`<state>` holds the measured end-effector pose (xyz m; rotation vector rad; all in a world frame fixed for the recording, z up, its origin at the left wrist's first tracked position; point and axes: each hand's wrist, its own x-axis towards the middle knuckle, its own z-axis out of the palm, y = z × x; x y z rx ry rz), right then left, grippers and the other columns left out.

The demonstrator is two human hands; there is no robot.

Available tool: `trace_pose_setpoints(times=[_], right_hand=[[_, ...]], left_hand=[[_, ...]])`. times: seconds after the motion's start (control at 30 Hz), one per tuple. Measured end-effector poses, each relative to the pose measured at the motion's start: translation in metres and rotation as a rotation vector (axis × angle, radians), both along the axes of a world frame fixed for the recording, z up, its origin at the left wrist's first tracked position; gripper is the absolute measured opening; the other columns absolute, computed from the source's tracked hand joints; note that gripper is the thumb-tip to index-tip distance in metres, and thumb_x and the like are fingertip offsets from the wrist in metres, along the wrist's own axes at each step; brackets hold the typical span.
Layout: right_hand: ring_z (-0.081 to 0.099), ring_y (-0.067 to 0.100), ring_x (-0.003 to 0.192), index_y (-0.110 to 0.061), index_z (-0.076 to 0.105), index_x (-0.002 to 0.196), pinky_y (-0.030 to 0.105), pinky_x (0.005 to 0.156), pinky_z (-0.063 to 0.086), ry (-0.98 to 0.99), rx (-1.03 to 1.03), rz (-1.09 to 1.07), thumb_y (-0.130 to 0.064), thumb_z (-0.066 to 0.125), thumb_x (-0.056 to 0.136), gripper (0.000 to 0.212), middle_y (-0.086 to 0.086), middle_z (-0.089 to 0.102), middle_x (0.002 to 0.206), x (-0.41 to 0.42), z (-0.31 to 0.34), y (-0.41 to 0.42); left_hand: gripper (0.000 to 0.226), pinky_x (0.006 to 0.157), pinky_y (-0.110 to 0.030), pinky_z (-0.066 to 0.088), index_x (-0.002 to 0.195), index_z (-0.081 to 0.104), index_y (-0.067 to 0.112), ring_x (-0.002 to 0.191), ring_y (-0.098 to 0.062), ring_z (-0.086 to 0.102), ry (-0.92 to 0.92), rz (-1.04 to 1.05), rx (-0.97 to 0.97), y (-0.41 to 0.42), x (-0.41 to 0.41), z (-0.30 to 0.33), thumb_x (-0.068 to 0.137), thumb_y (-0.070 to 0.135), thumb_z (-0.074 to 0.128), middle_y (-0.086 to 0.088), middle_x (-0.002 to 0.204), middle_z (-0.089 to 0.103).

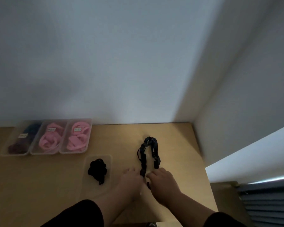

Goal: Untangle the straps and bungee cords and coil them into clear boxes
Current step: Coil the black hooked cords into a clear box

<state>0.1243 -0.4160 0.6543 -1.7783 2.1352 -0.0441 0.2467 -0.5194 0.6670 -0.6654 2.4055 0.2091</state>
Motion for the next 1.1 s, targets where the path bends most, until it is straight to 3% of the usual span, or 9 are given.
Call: trace_pose_setpoints(times=[0.13,0.27,0.4,0.5,0.6,0.7,0.8,1.0,1.1], right_hand=[[0.053,0.019,0.118,-0.029,0.056,0.133,0.033,0.097,0.044,-0.019,-0.042,-0.003,-0.033,0.048,0.100,0.035,-0.005,0.060,0.129,-0.010,0.000,0.009],[0.050,0.017,0.126,-0.023,0.050,0.143,0.031,0.104,0.042,-0.094,-0.114,-0.062,-0.029,0.053,0.096,0.048,-0.005,0.055,0.137,-0.020,0.016,0.004],[0.052,0.019,0.129,-0.016,0.051,0.144,0.033,0.108,0.042,-0.221,-0.265,-0.165,-0.023,0.061,0.094,0.052,0.000,0.057,0.140,-0.029,0.047,-0.010],[0.057,0.019,0.120,-0.015,0.056,0.138,0.027,0.102,0.044,-0.357,-0.341,-0.191,-0.018,0.066,0.093,0.046,0.001,0.061,0.131,-0.037,0.075,-0.024],[0.059,0.012,0.114,-0.021,0.058,0.133,0.017,0.092,0.042,-0.478,-0.379,-0.203,-0.011,0.063,0.096,0.039,-0.004,0.063,0.126,-0.040,0.102,-0.040],[0.065,0.010,0.089,-0.044,0.055,0.115,0.015,0.071,0.048,-0.580,-0.384,-0.214,-0.002,0.052,0.096,0.046,-0.014,0.068,0.098,-0.035,0.129,-0.054],[0.062,0.005,0.066,-0.054,0.046,0.102,0.022,0.058,0.049,-0.631,-0.384,-0.122,-0.006,0.045,0.096,0.049,-0.015,0.064,0.076,-0.027,0.154,-0.064],[0.059,0.001,0.074,-0.051,0.042,0.112,0.021,0.068,0.047,-0.584,-0.390,0.125,-0.013,0.043,0.101,0.039,-0.017,0.065,0.085,-0.017,0.196,-0.078],[0.060,0.003,0.076,-0.042,0.046,0.117,0.027,0.071,0.049,-0.552,-0.370,0.205,-0.013,0.046,0.099,0.034,-0.018,0.063,0.087,-0.017,0.209,-0.085]], left_hand=[[0.037,0.101,-0.046,0.037,0.135,0.053,0.015,0.119,-0.032,0.047,0.033,0.045,-0.033,0.007,-0.003,0.000,0.100,0.021,0.045,-0.012,0.129,0.051],[0.026,0.078,-0.036,0.044,0.110,0.068,0.016,0.098,-0.026,0.059,0.215,0.294,0.064,0.000,-0.005,0.020,0.100,0.026,0.047,-0.008,0.108,0.062],[0.015,0.070,-0.030,0.049,0.089,0.074,0.021,0.077,-0.016,0.061,0.590,0.779,0.424,-0.013,0.007,0.051,0.094,0.030,0.063,0.002,0.083,0.069],[0.006,0.081,-0.036,0.061,0.089,0.077,0.017,0.085,-0.025,0.073,0.862,1.055,0.783,-0.018,0.021,0.075,0.089,0.013,0.072,-0.010,0.090,0.075],[0.012,0.081,-0.034,0.060,0.090,0.078,0.013,0.089,-0.027,0.074,1.013,1.138,1.067,-0.016,0.028,0.101,0.085,0.002,0.073,-0.013,0.091,0.074],[0.016,0.082,-0.033,0.059,0.089,0.077,0.011,0.091,-0.026,0.073,1.083,1.132,1.219,-0.012,0.032,0.124,0.081,-0.001,0.074,-0.009,0.087,0.073],[0.008,0.079,-0.029,0.058,0.094,0.074,0.010,0.087,-0.019,0.073,1.083,1.019,1.114,-0.013,0.033,0.154,0.088,0.004,0.071,-0.007,0.090,0.074],[0.027,0.062,-0.029,0.052,0.098,0.072,0.004,0.067,-0.015,0.058,1.149,0.860,0.797,-0.021,0.041,0.211,0.102,0.026,0.057,-0.001,0.073,0.066],[0.019,0.058,-0.029,0.050,0.091,0.070,0.004,0.061,-0.015,0.053,1.190,0.856,0.867,-0.024,0.046,0.228,0.101,0.016,0.059,-0.001,0.069,0.059]])
